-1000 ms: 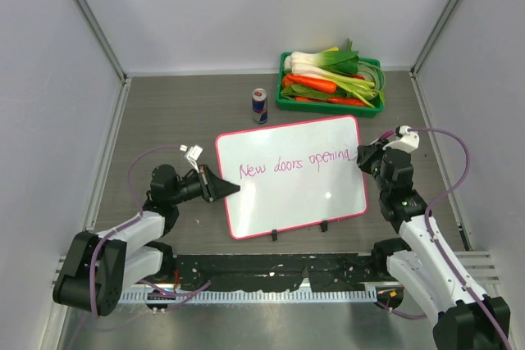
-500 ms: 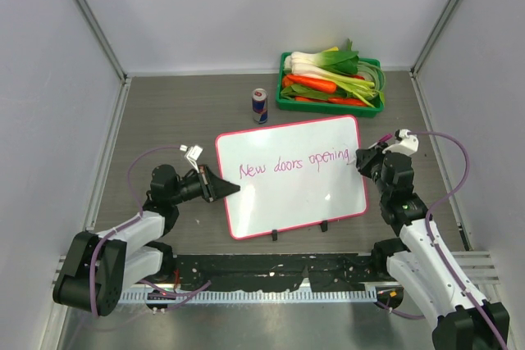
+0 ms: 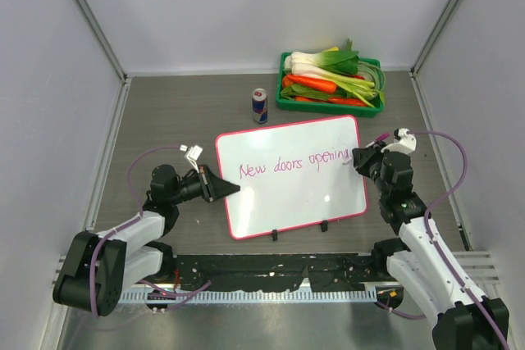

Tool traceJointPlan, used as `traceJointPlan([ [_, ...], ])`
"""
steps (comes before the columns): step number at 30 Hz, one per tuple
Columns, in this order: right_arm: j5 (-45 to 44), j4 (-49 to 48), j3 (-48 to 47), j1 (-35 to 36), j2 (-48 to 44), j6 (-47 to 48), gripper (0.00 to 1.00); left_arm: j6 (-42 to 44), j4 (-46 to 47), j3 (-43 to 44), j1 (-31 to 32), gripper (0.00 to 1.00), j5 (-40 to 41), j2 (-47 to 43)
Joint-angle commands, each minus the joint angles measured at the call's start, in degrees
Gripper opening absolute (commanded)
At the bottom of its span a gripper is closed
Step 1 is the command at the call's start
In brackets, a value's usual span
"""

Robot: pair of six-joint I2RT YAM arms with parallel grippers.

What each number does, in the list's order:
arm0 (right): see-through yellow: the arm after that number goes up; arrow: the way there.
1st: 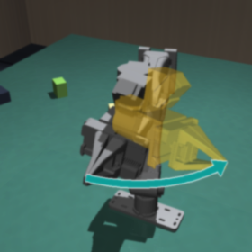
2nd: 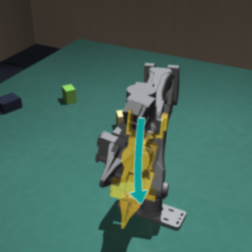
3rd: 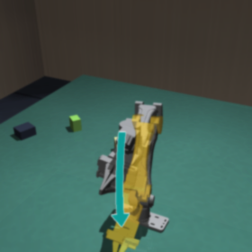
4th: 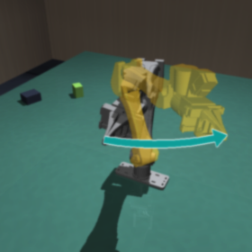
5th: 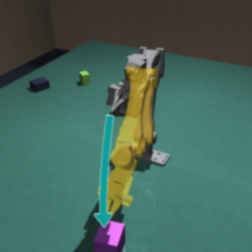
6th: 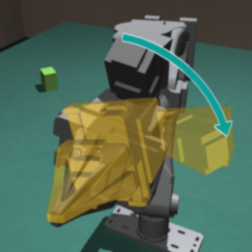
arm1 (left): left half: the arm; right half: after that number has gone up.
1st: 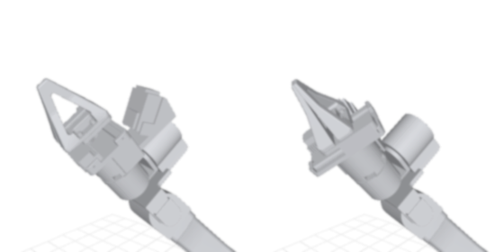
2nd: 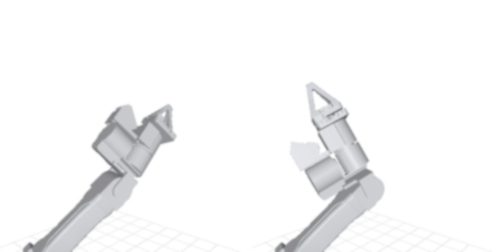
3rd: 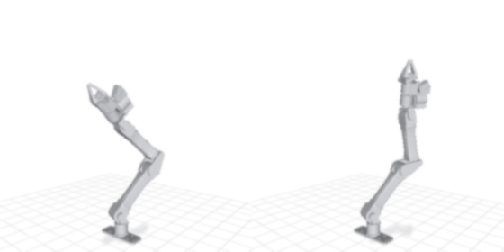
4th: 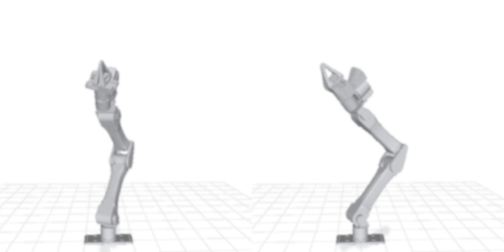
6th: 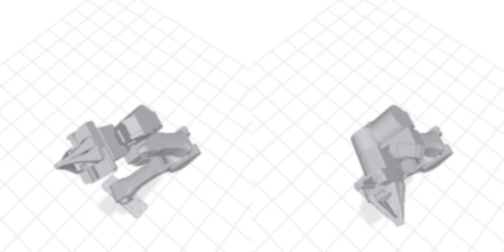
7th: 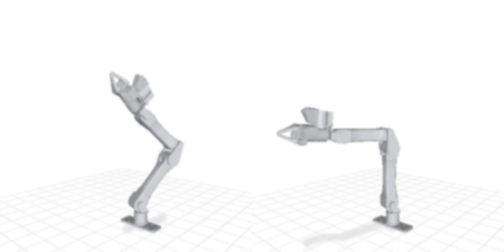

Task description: Write a sentence on the whiteboard

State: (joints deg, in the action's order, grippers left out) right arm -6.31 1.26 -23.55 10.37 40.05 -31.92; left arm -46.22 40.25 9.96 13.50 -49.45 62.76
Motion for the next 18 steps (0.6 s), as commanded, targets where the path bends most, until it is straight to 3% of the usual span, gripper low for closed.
traceJointPlan([
  [1,0.60,-3.19,-0.44,-0.09,1.87,-1.83,0.01,6.23,-2.02,-0.02,0.21,0.00,3.66,0.26],
  [18,1.12,1.03,-5.89,0.00,-3.75,-1.56,0.01,6.31,-2.19,0.06,0.21,0.00,3.75,-0.01],
])
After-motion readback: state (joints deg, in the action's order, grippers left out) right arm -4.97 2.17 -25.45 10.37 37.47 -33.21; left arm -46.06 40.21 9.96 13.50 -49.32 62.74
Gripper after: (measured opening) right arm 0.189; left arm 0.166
